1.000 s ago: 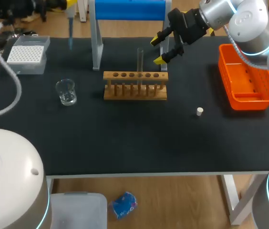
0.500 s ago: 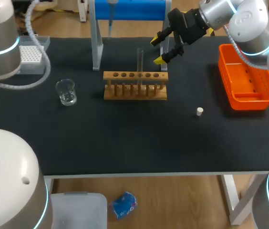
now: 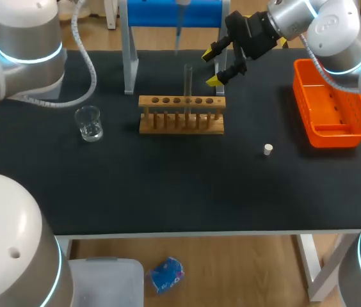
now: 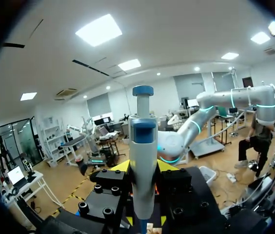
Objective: Invert the test tube, pick up the pipette, mount the tip to pipette, aspirate from beaker and dispense into the tube, eject the tip, return the pipette, and cap with the stopper.
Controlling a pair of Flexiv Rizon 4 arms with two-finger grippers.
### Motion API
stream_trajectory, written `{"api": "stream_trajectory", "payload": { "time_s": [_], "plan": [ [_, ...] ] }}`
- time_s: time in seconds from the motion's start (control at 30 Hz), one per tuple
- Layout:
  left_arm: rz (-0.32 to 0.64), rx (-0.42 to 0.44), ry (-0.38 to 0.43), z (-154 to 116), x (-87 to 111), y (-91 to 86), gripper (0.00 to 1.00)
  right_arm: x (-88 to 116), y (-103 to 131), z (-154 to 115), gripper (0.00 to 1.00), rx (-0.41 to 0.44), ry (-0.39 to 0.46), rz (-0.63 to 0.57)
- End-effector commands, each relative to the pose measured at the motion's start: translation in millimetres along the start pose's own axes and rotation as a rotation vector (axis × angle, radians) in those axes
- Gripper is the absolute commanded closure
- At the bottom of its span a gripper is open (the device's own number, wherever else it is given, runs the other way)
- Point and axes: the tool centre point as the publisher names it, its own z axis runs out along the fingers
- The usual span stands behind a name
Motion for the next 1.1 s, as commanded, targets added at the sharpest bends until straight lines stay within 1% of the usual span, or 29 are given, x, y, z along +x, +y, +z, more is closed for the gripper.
{"api": "stream_trajectory", "payload": {
  "time_s": [0.03, 0.53, 0.6, 0.67, 0.73, 0.8, 0.97, 1.1],
  "plan": [
    [-0.001, -0.005, 0.005, -1.4, -0.4, -1.5, 1.0, 0.1, 0.0, -0.9, 0.0, 0.002, 0.002, 0.0],
    [-0.001, -0.005, 0.005, -1.4, -0.4, -1.5, 1.0, 0.1, 0.0, -0.9, 0.0, 0.002, 0.002, 0.0],
    [-0.004, -0.009, -0.003, -1.6, -0.1, 2.5, 1.0, 0.1, 0.0, -0.9, 0.0, 0.002, 0.002, 0.0],
    [-0.029, 0.042, 0.01, -0.3, -1.0, 5.4, 1.0, 0.1, 0.0, -0.9, 0.0, 0.002, 0.002, 0.0],
    [-0.038, 0.033, 0.02, 2.4, -3.8, 8.1, 1.0, 0.1, 0.0, -0.9, 0.0, 0.002, 0.002, 0.0],
    [-0.064, 0.07, 0.039, 5.9, -7.0, 9.8, 1.0, 0.1, 0.0, -0.9, 0.0, 0.002, 0.002, 0.0],
    [-0.091, 0.06, 0.074, 20.0, -13.5, 18.3, 1.0, 0.1, 0.0, -0.9, 0.0, 0.002, 0.002, 0.0],
    [-0.113, 0.078, 0.096, 28.5, -19.2, 24.6, 1.0, 0.1, 0.0, -0.9, 0.0, 0.002, 0.002, 0.0]
  ]
}}
